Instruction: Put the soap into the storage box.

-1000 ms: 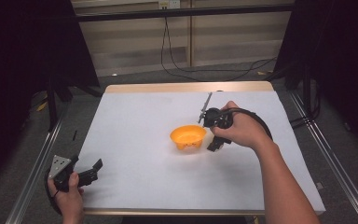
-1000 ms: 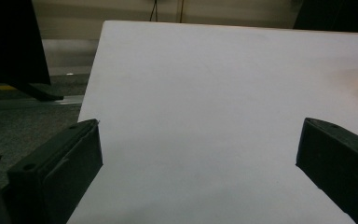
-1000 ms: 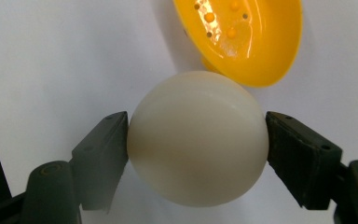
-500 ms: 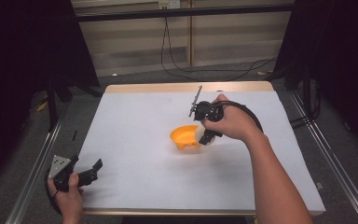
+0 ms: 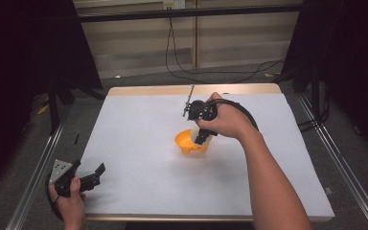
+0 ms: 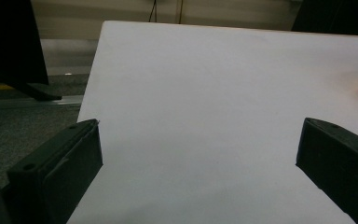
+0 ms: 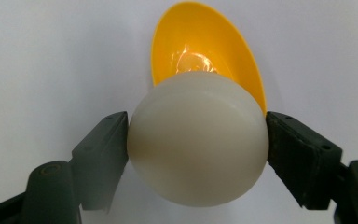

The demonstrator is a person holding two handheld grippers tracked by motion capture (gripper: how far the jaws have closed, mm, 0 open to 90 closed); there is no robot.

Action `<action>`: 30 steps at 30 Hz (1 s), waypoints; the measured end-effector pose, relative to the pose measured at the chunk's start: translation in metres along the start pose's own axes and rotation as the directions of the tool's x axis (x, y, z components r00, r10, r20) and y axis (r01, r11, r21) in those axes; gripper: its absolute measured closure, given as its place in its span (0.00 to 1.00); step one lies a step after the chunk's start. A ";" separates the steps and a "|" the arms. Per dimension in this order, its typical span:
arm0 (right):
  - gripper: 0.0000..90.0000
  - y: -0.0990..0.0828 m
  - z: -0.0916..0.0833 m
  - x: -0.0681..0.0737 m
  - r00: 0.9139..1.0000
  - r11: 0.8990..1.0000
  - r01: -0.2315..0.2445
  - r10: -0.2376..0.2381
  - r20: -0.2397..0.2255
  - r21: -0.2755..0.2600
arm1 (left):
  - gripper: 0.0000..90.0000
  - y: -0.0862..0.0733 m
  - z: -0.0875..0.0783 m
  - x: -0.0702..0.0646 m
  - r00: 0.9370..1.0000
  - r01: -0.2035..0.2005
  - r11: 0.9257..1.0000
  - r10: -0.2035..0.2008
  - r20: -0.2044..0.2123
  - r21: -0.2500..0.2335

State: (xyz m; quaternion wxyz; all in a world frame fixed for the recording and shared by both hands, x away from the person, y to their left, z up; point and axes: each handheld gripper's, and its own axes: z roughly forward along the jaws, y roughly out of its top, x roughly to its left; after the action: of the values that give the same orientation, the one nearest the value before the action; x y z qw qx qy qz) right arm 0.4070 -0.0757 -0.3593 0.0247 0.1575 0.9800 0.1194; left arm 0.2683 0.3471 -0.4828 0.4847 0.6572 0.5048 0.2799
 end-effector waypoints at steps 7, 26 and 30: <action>0.27 0.011 0.007 -0.004 1.000 1.000 0.022 -0.022 0.004 -0.004 | 0.00 0.000 0.000 0.000 1.000 0.002 1.000 -0.002 0.000 -0.001; 0.27 0.024 0.026 -0.009 1.000 0.999 0.029 -0.029 -0.006 0.023 | 0.00 0.000 0.000 0.000 1.000 -0.002 1.000 0.002 0.002 -0.001; 0.27 0.024 0.028 -0.011 1.000 0.999 0.027 -0.027 -0.008 0.025 | 0.00 0.000 0.000 0.000 1.000 -0.002 1.000 0.002 0.002 0.000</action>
State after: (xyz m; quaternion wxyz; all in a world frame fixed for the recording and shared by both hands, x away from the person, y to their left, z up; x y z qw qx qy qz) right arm 0.4268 -0.0509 -0.3805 0.0204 0.1441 0.9835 0.1073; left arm 0.2682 0.3470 -0.4828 0.4851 0.6578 0.5037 0.2797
